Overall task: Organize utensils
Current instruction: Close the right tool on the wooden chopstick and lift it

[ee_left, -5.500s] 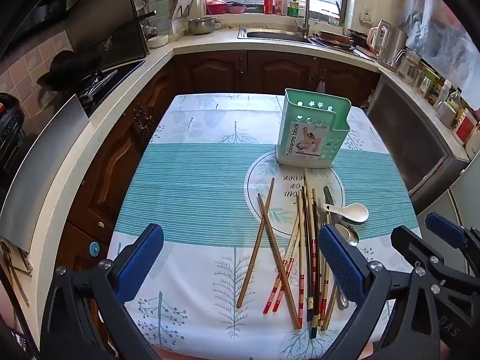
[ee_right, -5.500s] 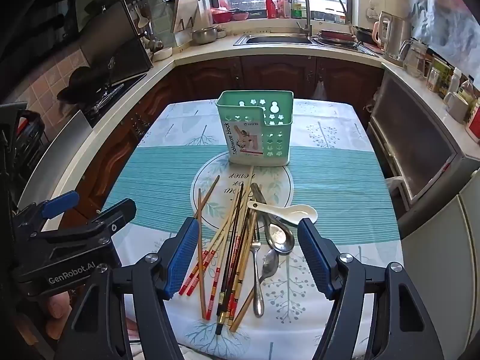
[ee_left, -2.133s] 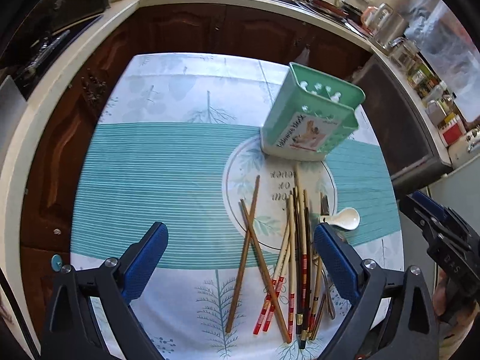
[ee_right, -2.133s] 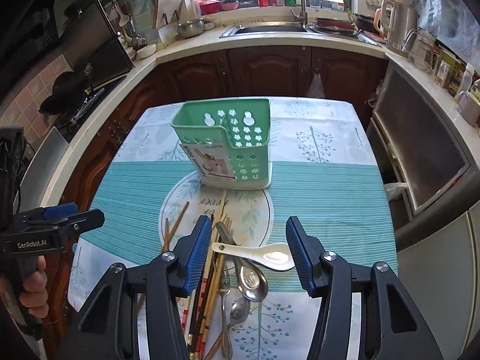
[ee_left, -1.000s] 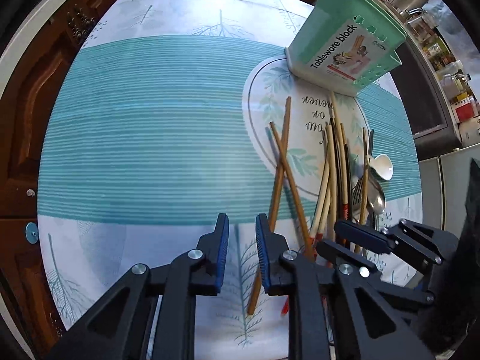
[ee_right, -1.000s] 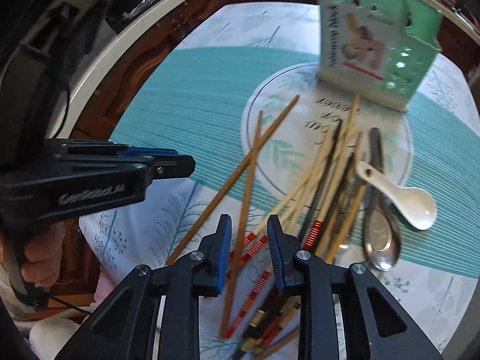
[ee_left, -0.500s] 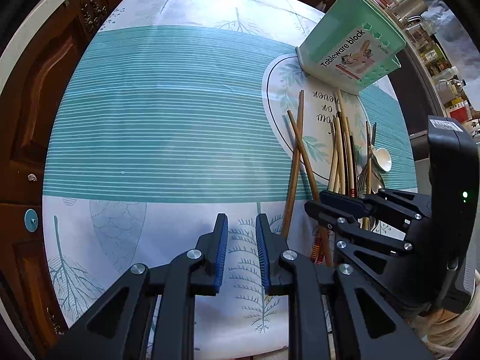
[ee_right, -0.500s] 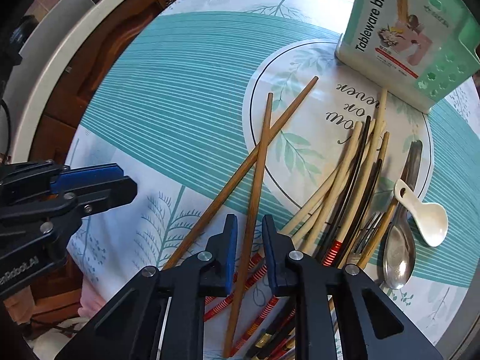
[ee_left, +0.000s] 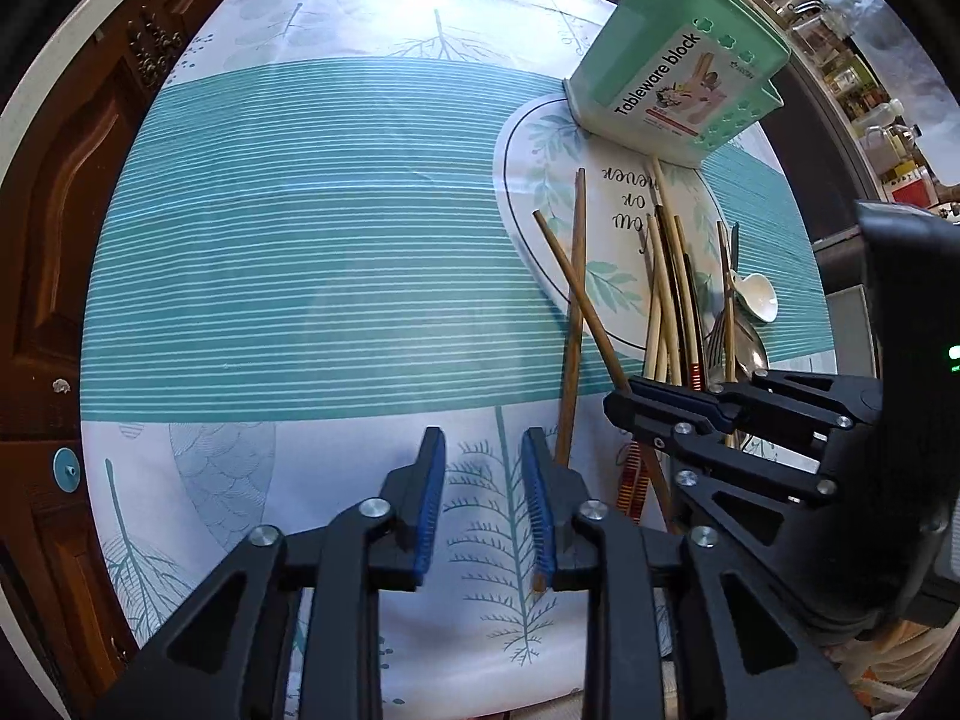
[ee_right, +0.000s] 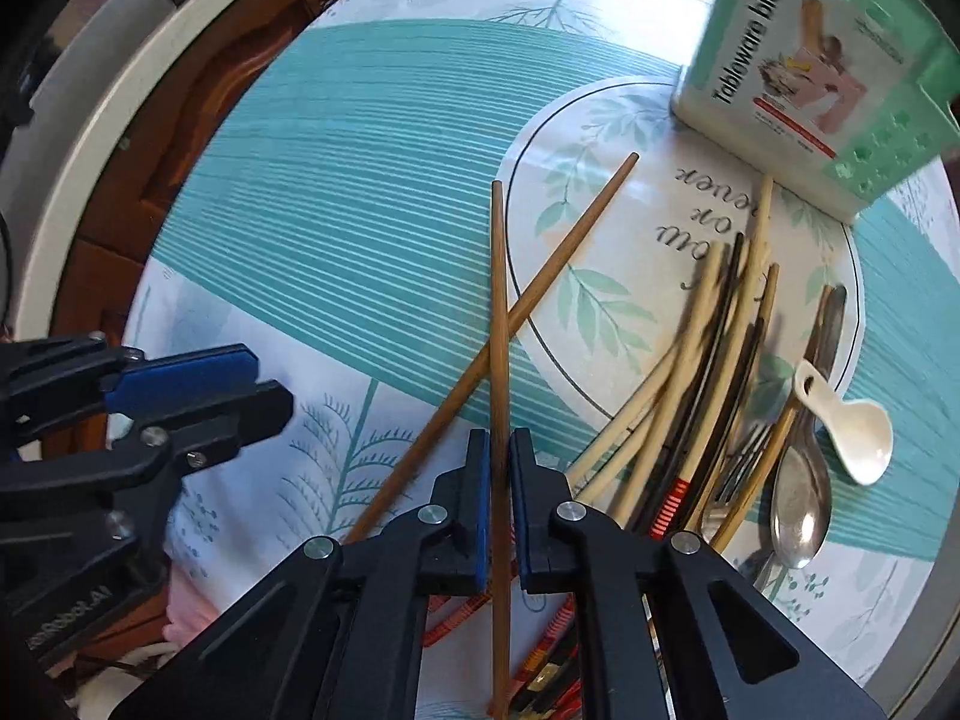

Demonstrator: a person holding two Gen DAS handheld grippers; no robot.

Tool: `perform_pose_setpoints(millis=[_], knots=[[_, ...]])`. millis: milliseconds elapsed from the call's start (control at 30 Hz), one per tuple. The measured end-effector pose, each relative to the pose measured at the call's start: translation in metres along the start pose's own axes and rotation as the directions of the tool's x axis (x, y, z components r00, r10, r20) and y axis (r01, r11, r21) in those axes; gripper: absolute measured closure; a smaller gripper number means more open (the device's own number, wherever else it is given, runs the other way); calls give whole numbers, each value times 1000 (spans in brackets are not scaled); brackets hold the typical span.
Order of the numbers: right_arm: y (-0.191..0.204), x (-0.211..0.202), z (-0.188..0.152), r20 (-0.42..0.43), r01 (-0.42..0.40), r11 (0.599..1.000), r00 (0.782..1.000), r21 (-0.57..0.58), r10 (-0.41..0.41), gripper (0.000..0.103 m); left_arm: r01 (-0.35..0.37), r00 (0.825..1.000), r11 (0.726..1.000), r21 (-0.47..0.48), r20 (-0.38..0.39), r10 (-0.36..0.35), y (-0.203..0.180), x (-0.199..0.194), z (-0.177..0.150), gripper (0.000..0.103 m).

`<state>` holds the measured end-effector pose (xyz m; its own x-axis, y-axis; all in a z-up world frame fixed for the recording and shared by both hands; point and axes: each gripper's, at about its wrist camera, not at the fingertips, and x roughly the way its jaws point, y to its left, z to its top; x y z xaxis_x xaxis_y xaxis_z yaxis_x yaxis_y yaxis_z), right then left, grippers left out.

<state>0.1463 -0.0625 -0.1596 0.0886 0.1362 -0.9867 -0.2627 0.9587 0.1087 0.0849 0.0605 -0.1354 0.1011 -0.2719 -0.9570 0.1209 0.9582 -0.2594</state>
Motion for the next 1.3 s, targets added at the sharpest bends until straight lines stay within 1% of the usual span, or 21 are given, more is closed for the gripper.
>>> perform_pose_setpoints(millis=[100,200,267,333,433,500,567,633,700,800,833,967,1033,1067,1100,1167,1300], knots=[[-11,-9,-3,25,-67,995,998,71,65,97,15,1000,1000,-2,-14,-15,-5,4,6,67],[-22,-20,-8,63,-130,983,990,128,123,97,29,999,999,18,-22,-29,-15,8,13,67],[-28,-26,-12,88,-185,969,981,163,172,97,25,999,999,34,-28,-24,-24,12,18,67],[-35,-33,-15,117,-221,958,972,184,202,97,18,999,998,54,-32,-16,-33,16,23,67],[-47,-39,-23,147,-268,940,960,213,240,97,-11,999,996,90,-51,16,-48,27,33,67],[-53,-40,-27,157,-280,934,956,222,250,97,-32,997,994,109,-69,40,-55,35,39,67],[-71,-47,-34,165,-297,928,950,225,264,97,-43,995,991,127,-87,54,-61,41,43,67],[-81,-51,-41,172,-311,924,945,223,277,97,-65,991,989,135,-106,79,-66,46,47,69],[-98,-59,-50,181,-324,921,940,216,289,97,-72,988,987,142,-126,90,-69,51,49,73],[-109,-67,-61,194,-336,919,934,205,299,97,-88,980,986,142,-165,111,-72,59,51,74],[-110,-67,-62,198,-343,918,932,202,305,97,-99,975,985,143,-183,124,-73,63,52,75],[-115,-65,-65,202,-366,911,923,193,328,97,-122,968,979,166,-199,155,-79,69,55,79],[-116,-65,-64,201,-370,910,921,189,333,97,-136,962,975,175,-212,172,-80,70,58,83],[-117,-64,-66,199,-372,909,921,189,335,97,-145,957,973,179,-225,184,-81,71,57,87],[-116,-63,-63,198,-373,908,921,190,336,97,-151,951,971,183,-241,193,-83,73,58,89],[-118,-62,-65,198,-376,907,920,190,339,97,-156,943,966,204,-261,208,-84,76,57,89],[-122,-59,-66,202,-380,903,918,199,342,97,-185,931,951,248,-266,250,-94,81,59,89]])
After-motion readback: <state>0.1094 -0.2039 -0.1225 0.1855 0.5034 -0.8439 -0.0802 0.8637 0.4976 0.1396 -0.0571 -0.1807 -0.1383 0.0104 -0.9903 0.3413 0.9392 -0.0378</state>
